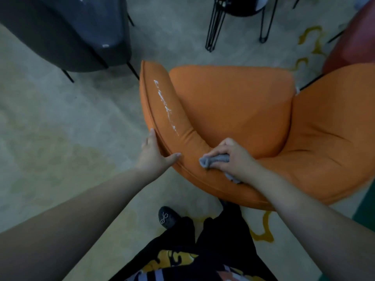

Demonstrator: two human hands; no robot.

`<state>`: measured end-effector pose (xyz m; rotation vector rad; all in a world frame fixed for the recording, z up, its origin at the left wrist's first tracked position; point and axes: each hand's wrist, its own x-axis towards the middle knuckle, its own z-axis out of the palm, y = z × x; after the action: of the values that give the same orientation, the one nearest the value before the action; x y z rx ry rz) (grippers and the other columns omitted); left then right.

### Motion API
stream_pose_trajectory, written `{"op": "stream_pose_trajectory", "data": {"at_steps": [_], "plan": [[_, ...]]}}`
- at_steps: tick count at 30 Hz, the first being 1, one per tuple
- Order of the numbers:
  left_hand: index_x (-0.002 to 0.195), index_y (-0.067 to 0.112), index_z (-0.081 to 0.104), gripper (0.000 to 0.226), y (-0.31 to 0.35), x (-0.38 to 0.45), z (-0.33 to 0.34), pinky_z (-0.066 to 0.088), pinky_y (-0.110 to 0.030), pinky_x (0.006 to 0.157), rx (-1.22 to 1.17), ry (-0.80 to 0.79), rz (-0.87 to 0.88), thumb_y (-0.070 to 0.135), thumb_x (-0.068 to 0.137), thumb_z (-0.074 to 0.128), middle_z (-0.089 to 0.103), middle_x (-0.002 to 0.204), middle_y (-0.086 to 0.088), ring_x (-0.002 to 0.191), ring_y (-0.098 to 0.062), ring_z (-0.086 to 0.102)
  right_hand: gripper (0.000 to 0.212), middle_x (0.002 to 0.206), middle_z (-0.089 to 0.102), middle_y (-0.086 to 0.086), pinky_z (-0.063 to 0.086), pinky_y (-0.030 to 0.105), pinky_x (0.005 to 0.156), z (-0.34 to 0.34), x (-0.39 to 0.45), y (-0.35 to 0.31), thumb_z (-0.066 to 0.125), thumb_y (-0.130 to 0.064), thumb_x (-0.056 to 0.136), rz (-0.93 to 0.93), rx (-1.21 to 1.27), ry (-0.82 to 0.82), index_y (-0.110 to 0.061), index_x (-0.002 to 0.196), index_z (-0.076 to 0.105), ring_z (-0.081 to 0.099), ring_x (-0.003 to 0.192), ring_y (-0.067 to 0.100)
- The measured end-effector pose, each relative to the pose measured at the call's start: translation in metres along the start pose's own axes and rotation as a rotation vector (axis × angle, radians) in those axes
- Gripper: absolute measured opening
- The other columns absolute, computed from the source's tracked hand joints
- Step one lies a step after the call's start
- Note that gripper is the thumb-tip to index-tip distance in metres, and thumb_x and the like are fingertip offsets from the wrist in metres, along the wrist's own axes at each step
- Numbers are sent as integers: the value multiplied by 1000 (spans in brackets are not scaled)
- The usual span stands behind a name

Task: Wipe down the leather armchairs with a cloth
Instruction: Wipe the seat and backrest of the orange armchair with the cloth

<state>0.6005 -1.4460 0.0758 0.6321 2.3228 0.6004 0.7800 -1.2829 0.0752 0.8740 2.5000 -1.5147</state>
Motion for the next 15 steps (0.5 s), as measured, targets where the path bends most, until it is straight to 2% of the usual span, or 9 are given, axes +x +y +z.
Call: {"op": "stream_pose_trajectory", "data": {"at_steps": [3,4,6,8,9,12,15], "plan": [[153,12,-4,121,-3,3,-1,34,-43,111,-18,-10,14,49,72,78,17,157,-10,139,-27,30,18,105,46,4,48,29,81,-6,11,0,76,-19,80,138,12,162,-33,88,68,56,91,18],[153,13,-5,122,-4,3,-1,33,-41,112,-27,-9,15,49,71,78,16,158,-10,141,-26,27,16,108,47,5,45,27,85,-5,15,-1,76,-20,80,159,51,188,-31,90,69,55,95,16],[153,13,-5,124,-7,5,0,30,-37,110,-42,6,19,48,70,80,16,158,-9,142,-24,25,19,108,52,3,41,15,88,5,17,-7,78,-23,77,115,157,192,-32,92,71,55,96,7],[153,14,-5,125,-10,8,2,30,-36,110,-53,25,28,48,68,81,17,158,-8,142,-24,24,26,102,50,-4,36,0,82,19,17,-12,80,-21,74,51,152,156,-38,90,69,53,92,-2],[153,14,-5,126,-11,9,2,30,-36,110,-62,29,30,48,68,81,18,158,-8,142,-24,24,26,101,49,-4,35,-3,77,24,19,-12,80,-20,74,46,139,154,-37,90,69,53,89,-2],[153,15,-7,127,-13,11,4,33,-39,111,-95,22,31,47,68,82,18,157,-8,142,-24,24,15,108,54,10,44,4,57,16,38,-6,77,-21,80,178,172,241,-27,92,72,59,81,9],[153,17,-8,127,-12,14,2,34,-43,111,-126,28,19,45,68,82,17,158,-7,142,-23,25,17,106,55,7,40,-1,61,18,59,-11,76,-21,79,151,255,250,-32,91,71,58,78,-2]]}}
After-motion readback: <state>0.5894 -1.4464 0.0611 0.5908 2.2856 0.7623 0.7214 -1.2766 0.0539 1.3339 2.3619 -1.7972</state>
